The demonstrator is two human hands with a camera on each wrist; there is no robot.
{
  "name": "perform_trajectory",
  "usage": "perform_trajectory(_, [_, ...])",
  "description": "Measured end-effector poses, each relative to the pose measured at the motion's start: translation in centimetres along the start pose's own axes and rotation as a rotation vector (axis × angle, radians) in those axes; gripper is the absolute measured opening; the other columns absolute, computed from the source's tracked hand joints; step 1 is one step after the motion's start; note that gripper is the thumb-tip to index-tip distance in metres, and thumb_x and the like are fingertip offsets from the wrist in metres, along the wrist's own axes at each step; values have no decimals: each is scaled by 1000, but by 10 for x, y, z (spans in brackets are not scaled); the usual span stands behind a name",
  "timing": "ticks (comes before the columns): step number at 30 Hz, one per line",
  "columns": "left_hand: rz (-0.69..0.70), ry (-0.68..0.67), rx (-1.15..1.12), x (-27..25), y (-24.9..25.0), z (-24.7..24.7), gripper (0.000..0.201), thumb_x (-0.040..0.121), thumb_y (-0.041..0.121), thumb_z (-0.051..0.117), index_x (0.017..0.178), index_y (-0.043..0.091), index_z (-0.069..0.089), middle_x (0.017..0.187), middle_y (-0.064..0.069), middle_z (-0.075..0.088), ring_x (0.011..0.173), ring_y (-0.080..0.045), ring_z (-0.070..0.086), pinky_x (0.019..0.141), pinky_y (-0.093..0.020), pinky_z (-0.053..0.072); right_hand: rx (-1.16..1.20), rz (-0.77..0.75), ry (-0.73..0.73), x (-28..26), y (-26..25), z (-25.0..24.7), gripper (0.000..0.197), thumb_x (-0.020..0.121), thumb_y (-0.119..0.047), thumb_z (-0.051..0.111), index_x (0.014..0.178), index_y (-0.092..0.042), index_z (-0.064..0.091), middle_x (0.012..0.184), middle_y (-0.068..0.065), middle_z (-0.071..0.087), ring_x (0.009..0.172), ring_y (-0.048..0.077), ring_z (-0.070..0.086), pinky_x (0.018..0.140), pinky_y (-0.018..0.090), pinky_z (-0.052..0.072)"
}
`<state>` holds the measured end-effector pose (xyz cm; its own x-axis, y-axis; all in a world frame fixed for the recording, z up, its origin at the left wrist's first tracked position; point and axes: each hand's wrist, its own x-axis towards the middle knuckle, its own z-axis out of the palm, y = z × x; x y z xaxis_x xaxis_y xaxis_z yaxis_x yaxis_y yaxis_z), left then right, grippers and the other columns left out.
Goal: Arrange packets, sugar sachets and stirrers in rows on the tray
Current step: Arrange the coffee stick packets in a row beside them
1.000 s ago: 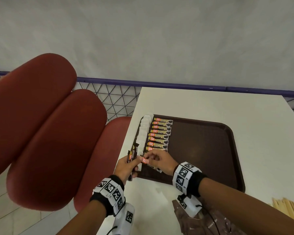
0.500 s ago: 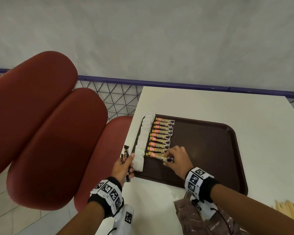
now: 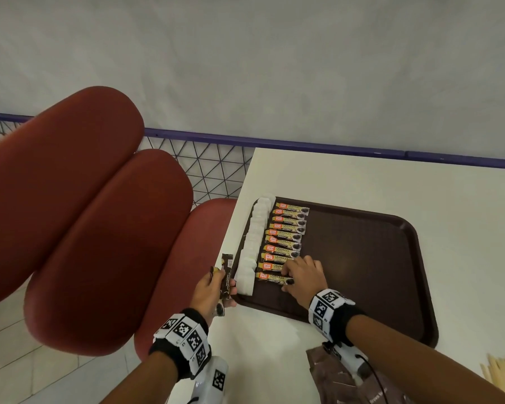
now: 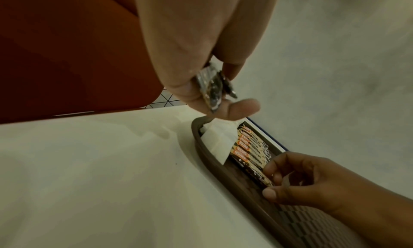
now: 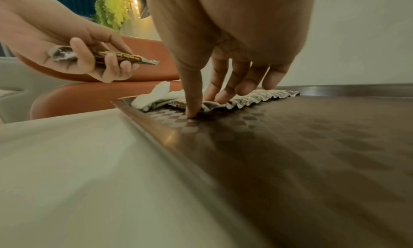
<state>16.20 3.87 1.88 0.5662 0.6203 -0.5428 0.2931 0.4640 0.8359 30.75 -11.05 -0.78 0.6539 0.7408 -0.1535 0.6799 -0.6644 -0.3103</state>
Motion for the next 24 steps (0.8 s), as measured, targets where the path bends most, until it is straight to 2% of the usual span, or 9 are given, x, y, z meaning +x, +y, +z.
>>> perform_trajectory(3, [20, 0, 43, -1, -3, -1, 17, 97, 18, 47, 98, 5, 59, 78, -10, 60, 66, -16, 60, 42, -24, 51, 18, 20, -2, 1, 0, -1, 37, 80, -41, 64, 111, -28, 51, 118, -8, 51, 113, 16, 39, 97, 29, 27])
perform_trajectory(10, [34, -77, 133, -6, 0, 6, 13, 93, 24, 55, 92, 14, 64, 86, -5, 69, 75, -16, 64, 46, -24, 49, 102, -44, 53, -8, -3, -18, 25, 87, -39, 56, 107, -24, 53, 114, -7, 53, 109, 15, 42, 94, 29, 29])
perform_trajectory(13, [44, -88, 154, -7, 1, 16, 13, 91, 24, 58, 93, 13, 64, 86, -8, 69, 74, -17, 63, 43, -22, 47, 265, -38, 38, -12, -8, -27, 22, 89, -36, 54, 105, -21, 55, 105, -5, 56, 102, 13, 43, 90, 29, 33])
perform_trajectory(15, [56, -96, 152, -9, 1, 24, 12, 91, 22, 59, 95, 11, 64, 87, -9, 67, 69, -16, 59, 38, -18, 42, 459, -33, -31, -16, -12, -30, 25, 90, -36, 53, 107, -18, 56, 96, -5, 58, 96, 12, 45, 88, 30, 38])
perform_trajectory(17, [62, -109, 181, -9, 0, 30, 13, 90, 23, 59, 95, 13, 65, 84, -7, 65, 66, -15, 56, 38, -18, 39, 647, -11, -147, -18, -17, -28, 31, 94, -36, 48, 115, -14, 55, 100, -1, 61, 98, 15, 54, 89, 32, 44])
perform_trajectory(19, [56, -136, 208, -10, -1, 33, 14, 88, 29, 62, 91, 16, 66, 76, -6, 63, 63, -15, 53, 45, -21, 36, 778, 17, -240, -20, -21, -25, 37, 98, -33, 39, 119, -8, 56, 104, 6, 64, 98, 19, 58, 88, 32, 46])
perform_trajectory(21, [48, -152, 208, -12, -2, 35, 15, 88, 30, 62, 88, 16, 67, 68, -4, 59, 58, -16, 49, 48, -22, 33, 894, 42, -286, -23, -21, -25, 37, 100, -26, 36, 114, -2, 60, 91, 8, 66, 85, 18, 58, 76, 26, 47])
perform_trajectory(22, [50, -152, 205, -14, -1, 36, 15, 89, 28, 61, 89, 14, 67, 67, -2, 58, 56, -14, 48, 45, -20, 32, 919, 49, -283, -24, -21, -26, 35, 99, -22, 37, 110, 0, 62, 84, 5, 66, 80, 16, 56, 72, 23, 44])
perform_trajectory(24, [51, -146, 206, -18, 2, 37, 18, 91, 26, 58, 91, 11, 67, 68, 0, 59, 54, -12, 46, 38, -16, 31, 908, 51, -221, -25, -17, -28, 29, 97, -20, 43, 102, -2, 66, 76, -3, 65, 74, 11, 53, 74, 24, 41])
